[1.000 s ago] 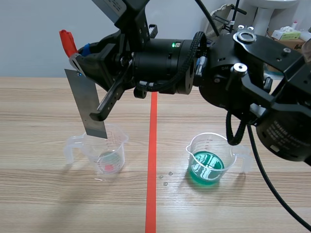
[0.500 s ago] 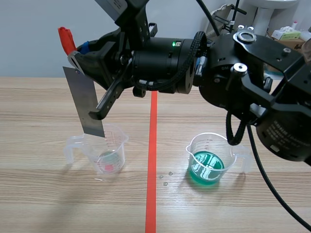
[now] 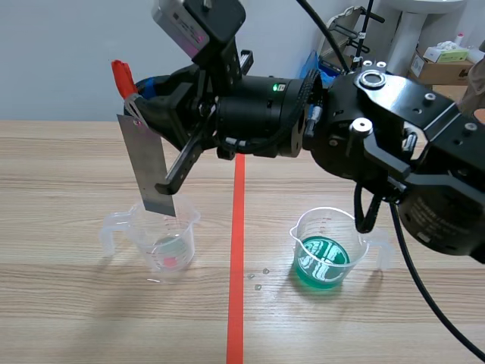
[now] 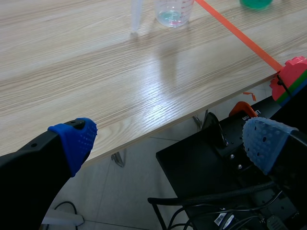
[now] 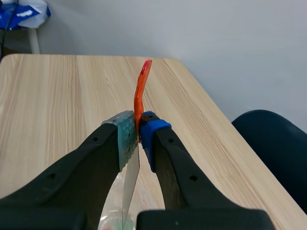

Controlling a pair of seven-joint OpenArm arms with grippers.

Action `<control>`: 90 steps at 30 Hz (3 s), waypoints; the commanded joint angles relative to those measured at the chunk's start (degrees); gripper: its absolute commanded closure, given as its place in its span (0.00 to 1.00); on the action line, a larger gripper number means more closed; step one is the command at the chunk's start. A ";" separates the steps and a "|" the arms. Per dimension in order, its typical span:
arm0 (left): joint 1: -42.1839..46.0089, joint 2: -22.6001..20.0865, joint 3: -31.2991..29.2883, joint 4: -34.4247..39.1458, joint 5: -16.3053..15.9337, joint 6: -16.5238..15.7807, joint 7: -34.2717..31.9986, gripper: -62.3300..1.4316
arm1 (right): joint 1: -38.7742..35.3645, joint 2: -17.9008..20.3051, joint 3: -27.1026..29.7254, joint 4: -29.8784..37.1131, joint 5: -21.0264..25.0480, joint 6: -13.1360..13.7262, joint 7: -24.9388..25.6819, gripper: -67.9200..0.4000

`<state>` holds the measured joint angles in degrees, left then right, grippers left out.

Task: Do the redox reaction experiment

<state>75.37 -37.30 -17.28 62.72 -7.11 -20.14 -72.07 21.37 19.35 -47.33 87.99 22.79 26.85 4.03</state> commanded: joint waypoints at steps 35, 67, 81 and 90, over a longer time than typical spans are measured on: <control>0.07 0.28 -0.15 0.61 -0.17 -0.13 -0.90 0.00 | 1.16 -6.67 -2.27 -18.05 -21.99 1.27 19.69 0.97; 0.07 0.28 -0.15 0.61 -0.17 -0.13 -0.92 0.00 | 1.18 -6.67 -2.25 -22.32 -28.24 0.24 24.46 0.73; 0.07 0.28 -0.15 0.61 -0.15 -0.13 -0.48 0.00 | 1.16 -6.69 -2.25 -22.32 -28.65 6.23 24.22 0.00; 0.07 0.28 -0.15 0.61 -0.15 -0.13 -0.48 0.00 | 1.16 -6.69 -2.25 -22.32 -28.65 6.21 24.22 0.00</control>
<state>75.37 -37.30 -17.28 62.72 -7.11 -20.14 -71.61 21.39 12.86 -49.84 65.45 -6.46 33.41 27.57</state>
